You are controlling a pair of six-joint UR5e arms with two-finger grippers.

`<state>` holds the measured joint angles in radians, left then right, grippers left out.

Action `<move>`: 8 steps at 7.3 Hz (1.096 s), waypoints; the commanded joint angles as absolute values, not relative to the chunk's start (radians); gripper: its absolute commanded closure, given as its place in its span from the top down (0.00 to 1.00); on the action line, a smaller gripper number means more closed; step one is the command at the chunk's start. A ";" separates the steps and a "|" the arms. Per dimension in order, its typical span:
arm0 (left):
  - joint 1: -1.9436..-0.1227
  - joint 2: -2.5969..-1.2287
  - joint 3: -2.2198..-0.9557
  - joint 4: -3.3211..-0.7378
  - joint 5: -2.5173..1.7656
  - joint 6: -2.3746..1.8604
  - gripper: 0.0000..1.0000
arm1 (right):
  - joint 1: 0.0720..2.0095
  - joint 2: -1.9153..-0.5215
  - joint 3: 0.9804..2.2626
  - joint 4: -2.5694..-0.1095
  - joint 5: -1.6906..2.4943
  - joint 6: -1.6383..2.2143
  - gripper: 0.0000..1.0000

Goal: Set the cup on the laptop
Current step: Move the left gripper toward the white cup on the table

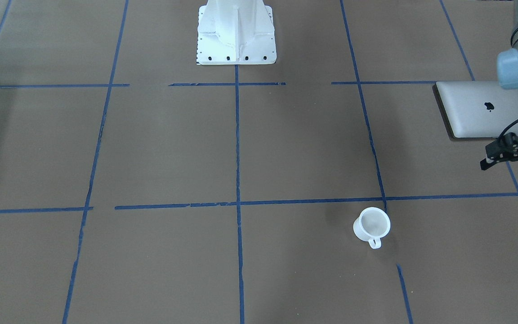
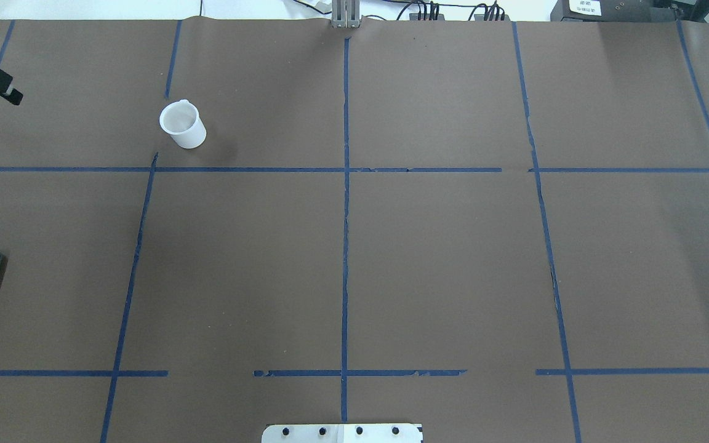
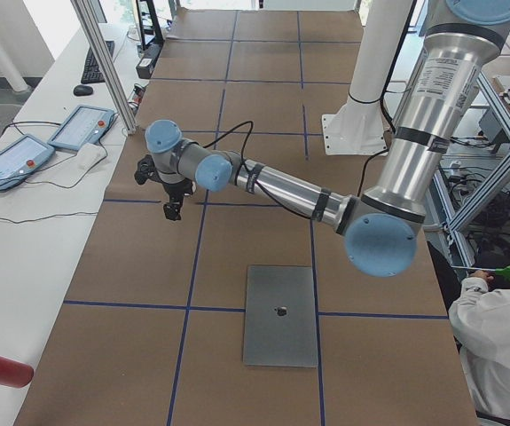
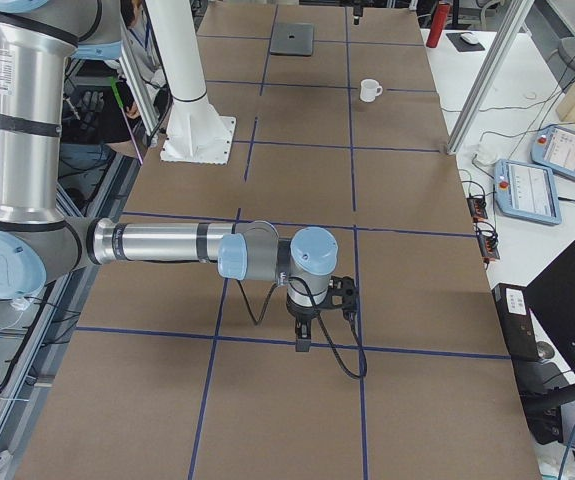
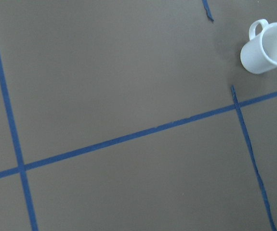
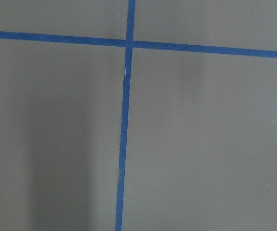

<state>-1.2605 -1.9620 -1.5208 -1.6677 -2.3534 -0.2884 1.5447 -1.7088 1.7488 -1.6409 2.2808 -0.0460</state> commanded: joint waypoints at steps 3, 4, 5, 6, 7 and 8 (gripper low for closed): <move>-1.100 -2.325 -1.133 -1.757 -2.306 -0.631 0.99 | 1.545 -1.709 1.749 -1.641 2.281 -0.046 1.00; -1.048 -2.400 -0.994 -1.855 -2.306 -0.711 0.99 | 1.545 -1.709 1.749 -1.641 2.281 -0.046 1.00; -1.026 -2.436 -0.903 -1.944 -2.304 -0.774 0.99 | 1.545 -1.709 1.749 -1.641 2.281 -0.046 1.00; -1.014 -2.442 -0.869 -1.953 -2.304 -0.785 0.99 | 1.545 -1.709 1.749 -1.641 2.281 -0.046 1.00; -1.002 -2.442 -0.853 -1.954 -2.304 -0.785 0.99 | 1.545 -1.709 1.749 -1.641 2.280 -0.046 1.00; -0.985 -2.442 -0.829 -1.954 -2.304 -0.787 0.98 | 1.545 -1.709 1.749 -1.641 2.281 -0.046 1.00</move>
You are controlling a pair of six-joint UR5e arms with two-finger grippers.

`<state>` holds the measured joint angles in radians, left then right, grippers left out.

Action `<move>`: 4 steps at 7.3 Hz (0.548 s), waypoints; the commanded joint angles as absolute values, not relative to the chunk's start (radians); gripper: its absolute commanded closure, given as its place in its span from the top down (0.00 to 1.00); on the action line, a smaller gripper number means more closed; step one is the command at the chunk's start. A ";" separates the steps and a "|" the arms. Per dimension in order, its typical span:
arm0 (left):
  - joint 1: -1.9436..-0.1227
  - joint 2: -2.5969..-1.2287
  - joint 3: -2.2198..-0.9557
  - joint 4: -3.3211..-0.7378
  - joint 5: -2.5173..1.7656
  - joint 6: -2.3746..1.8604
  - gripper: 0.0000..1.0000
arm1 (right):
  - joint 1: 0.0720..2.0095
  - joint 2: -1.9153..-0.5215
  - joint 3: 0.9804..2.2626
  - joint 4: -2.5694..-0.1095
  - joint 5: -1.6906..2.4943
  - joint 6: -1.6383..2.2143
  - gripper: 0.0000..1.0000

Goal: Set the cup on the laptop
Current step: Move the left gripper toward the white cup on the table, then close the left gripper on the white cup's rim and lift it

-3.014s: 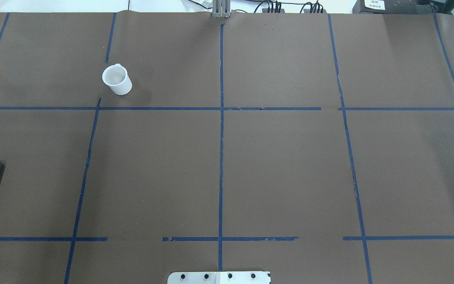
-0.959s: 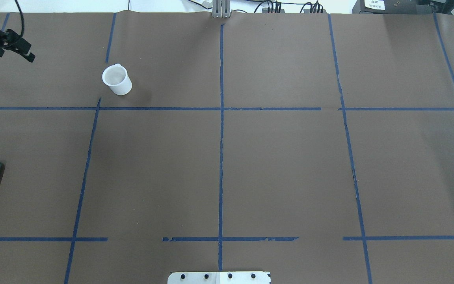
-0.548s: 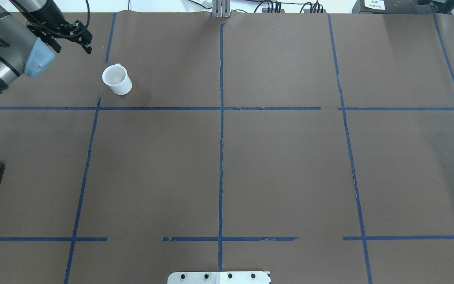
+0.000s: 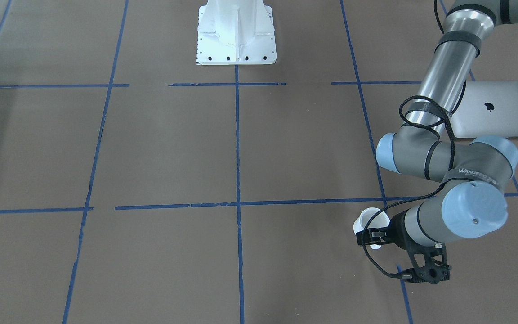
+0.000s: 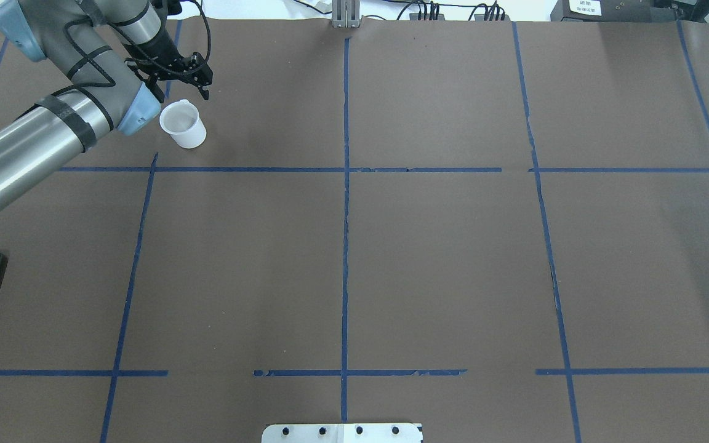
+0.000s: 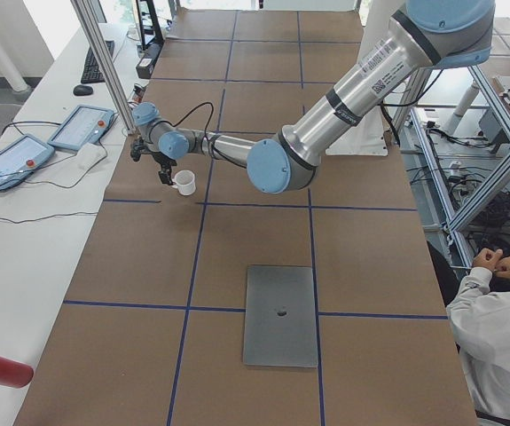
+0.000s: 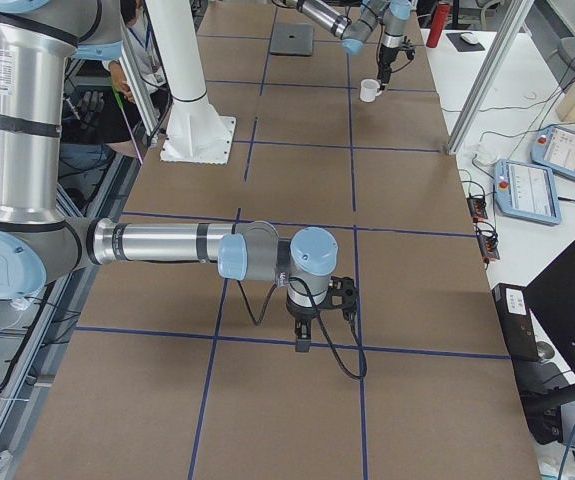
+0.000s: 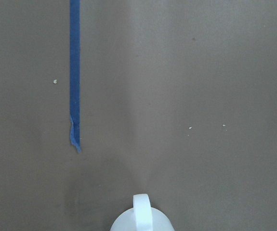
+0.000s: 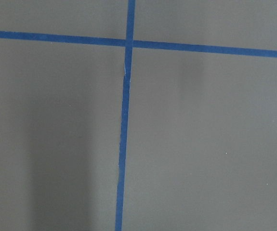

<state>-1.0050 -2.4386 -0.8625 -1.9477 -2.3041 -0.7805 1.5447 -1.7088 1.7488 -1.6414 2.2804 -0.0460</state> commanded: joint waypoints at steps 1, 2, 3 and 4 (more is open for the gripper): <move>-0.977 -2.442 -0.819 -1.954 -2.303 -0.785 0.97 | 1.545 -1.709 1.749 -1.641 2.281 -0.046 1.00; -0.976 -2.442 -0.810 -1.954 -2.303 -0.782 0.81 | 1.545 -1.709 1.749 -1.640 2.281 -0.046 1.00; -0.976 -2.445 -0.807 -1.954 -2.312 -0.776 0.22 | 1.545 -1.709 1.749 -1.641 2.281 -0.046 1.00; -0.977 -2.450 -0.807 -1.945 -2.316 -0.778 0.00 | 1.545 -1.709 1.749 -1.641 2.281 -0.046 1.00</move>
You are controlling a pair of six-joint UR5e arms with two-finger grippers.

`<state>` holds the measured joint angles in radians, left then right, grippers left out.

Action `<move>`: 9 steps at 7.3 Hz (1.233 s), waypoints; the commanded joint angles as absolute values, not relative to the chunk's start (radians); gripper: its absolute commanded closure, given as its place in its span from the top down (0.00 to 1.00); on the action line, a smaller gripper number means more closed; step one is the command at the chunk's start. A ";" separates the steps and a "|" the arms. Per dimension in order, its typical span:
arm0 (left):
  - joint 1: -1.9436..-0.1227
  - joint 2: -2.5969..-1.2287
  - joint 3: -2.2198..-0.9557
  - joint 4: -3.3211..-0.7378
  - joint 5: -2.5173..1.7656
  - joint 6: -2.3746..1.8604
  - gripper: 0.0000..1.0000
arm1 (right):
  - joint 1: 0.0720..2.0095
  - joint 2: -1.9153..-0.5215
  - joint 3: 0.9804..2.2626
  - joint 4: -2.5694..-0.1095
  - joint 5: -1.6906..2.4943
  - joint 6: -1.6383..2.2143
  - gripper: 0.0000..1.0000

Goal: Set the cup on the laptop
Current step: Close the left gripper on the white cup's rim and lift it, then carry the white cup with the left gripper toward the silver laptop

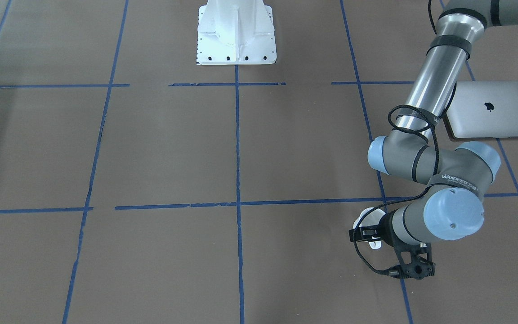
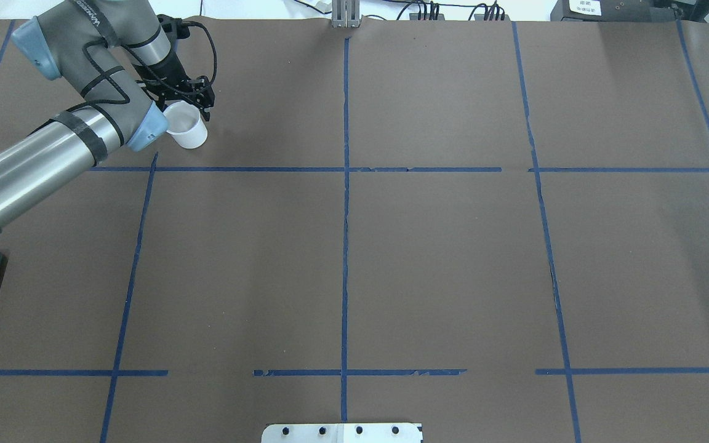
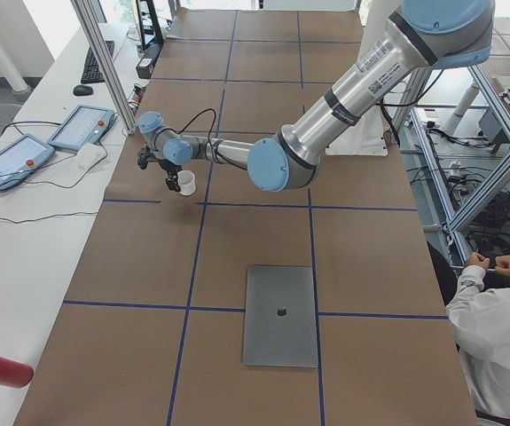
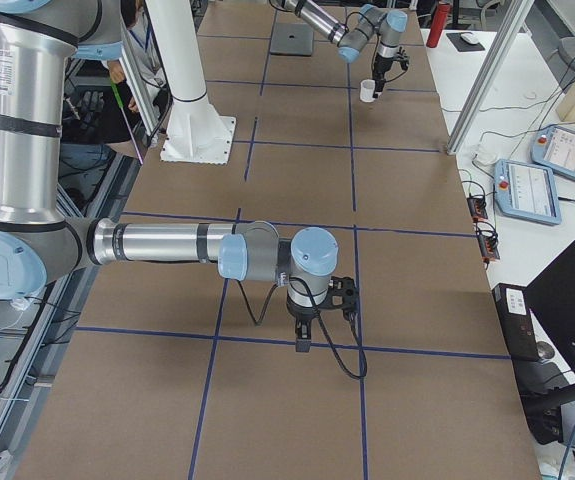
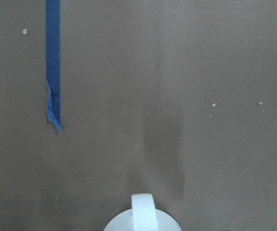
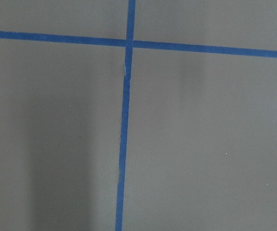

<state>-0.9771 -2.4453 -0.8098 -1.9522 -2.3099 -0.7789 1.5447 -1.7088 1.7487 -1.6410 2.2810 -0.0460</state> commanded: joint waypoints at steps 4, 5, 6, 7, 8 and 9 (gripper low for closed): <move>-0.998 -2.453 -0.824 -1.942 -2.313 -0.775 0.00 | 1.545 -1.709 1.749 -1.641 2.281 -0.046 1.00; -1.034 -2.445 -0.866 -1.924 -2.315 -0.773 0.00 | 1.545 -1.709 1.749 -1.641 2.281 -0.046 1.00; -1.061 -2.427 -0.915 -1.854 -2.313 -0.767 0.00 | 1.545 -1.709 1.749 -1.641 2.281 -0.046 1.00; -1.089 -2.360 -1.045 -1.741 -2.315 -0.680 0.00 | 1.545 -1.709 1.749 -1.641 2.281 -0.046 1.00; -1.129 -2.288 -1.207 -1.559 -2.312 -0.554 0.00 | 1.545 -1.709 1.749 -1.641 2.281 -0.046 1.00; -1.175 -2.236 -1.342 -1.388 -2.306 -0.440 0.00 | 1.545 -1.709 1.749 -1.641 2.281 -0.046 1.00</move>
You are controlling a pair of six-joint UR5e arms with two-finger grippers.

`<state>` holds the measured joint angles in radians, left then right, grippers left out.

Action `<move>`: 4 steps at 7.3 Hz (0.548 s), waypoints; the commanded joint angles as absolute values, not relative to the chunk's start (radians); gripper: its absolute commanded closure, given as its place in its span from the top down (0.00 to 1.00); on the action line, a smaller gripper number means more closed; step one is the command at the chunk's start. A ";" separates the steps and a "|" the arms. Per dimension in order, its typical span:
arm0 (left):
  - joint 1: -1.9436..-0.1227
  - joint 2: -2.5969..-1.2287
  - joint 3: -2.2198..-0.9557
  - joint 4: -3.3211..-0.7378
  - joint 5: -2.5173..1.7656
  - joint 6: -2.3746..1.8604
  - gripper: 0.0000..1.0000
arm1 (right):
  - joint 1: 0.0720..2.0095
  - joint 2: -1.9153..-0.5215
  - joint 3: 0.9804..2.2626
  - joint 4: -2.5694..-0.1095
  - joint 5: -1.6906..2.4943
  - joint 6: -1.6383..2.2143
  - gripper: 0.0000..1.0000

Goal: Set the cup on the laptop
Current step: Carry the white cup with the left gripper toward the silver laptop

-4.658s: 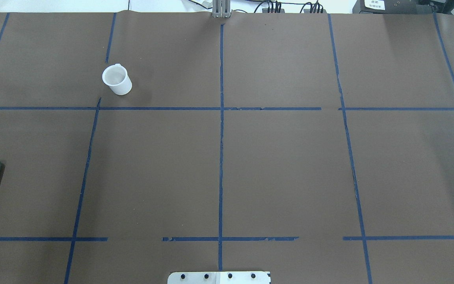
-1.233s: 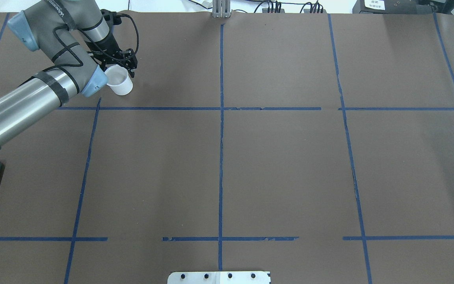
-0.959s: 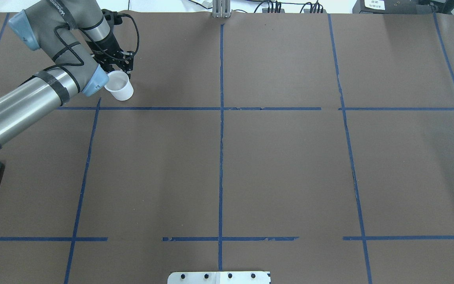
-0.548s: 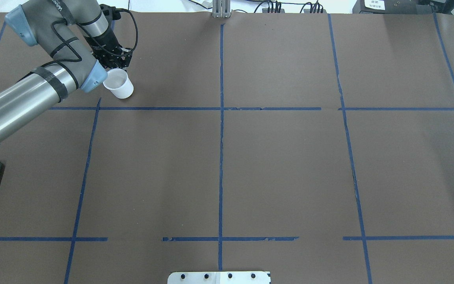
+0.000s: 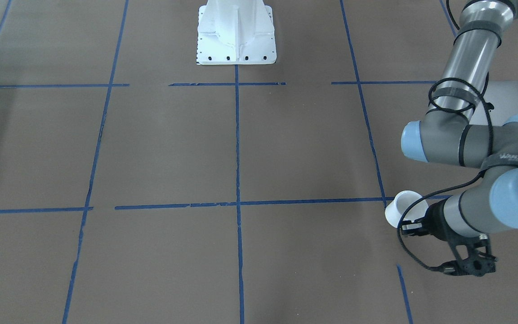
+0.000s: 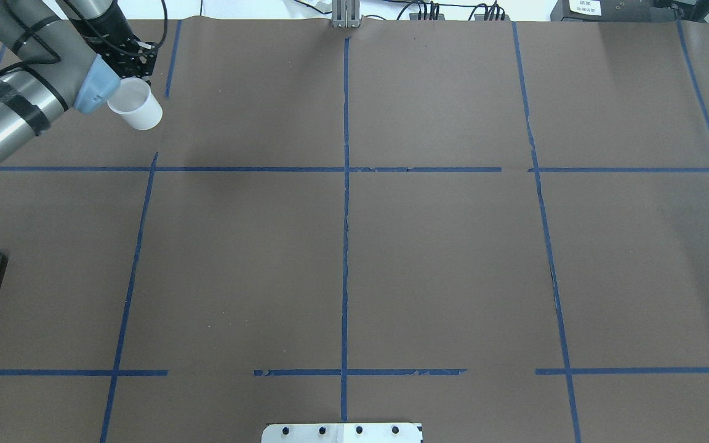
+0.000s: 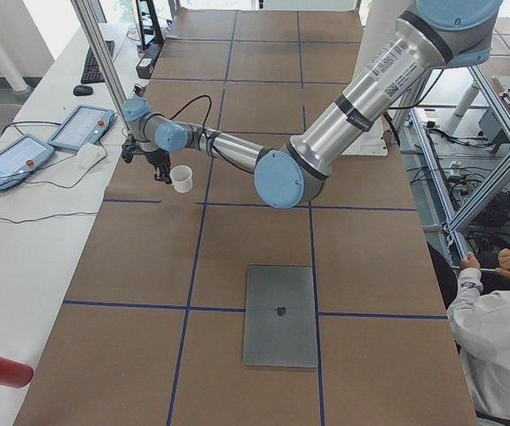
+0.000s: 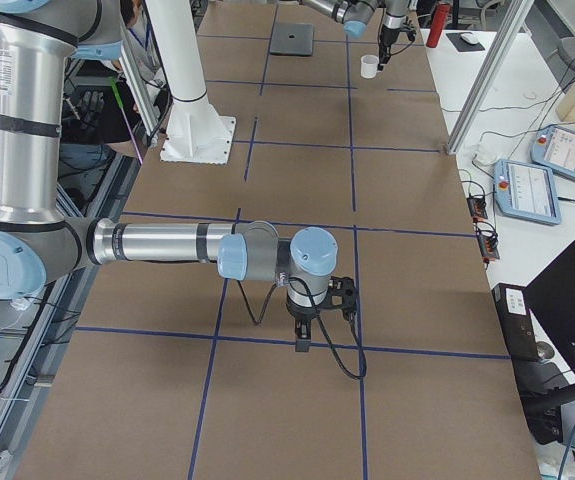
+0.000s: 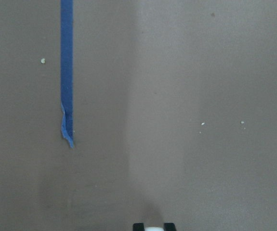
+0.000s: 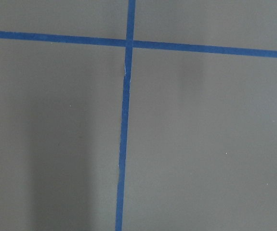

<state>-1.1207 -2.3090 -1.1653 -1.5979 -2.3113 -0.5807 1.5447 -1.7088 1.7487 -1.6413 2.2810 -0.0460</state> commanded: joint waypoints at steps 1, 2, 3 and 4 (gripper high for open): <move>-1.218 -2.148 -1.480 -1.285 -2.303 -0.338 0.00 | 1.545 -1.709 1.749 -1.640 2.281 -0.046 1.00; -1.260 -2.040 -1.588 -1.266 -2.303 -0.272 0.00 | 1.545 -1.709 1.749 -1.641 2.281 -0.046 1.00; -1.278 -1.882 -1.688 -1.270 -2.303 -0.186 0.00 | 1.545 -1.709 1.749 -1.641 2.281 -0.046 1.00; -1.279 -1.741 -1.772 -1.275 -2.306 -0.113 0.00 | 1.545 -1.709 1.749 -1.641 2.281 -0.046 1.00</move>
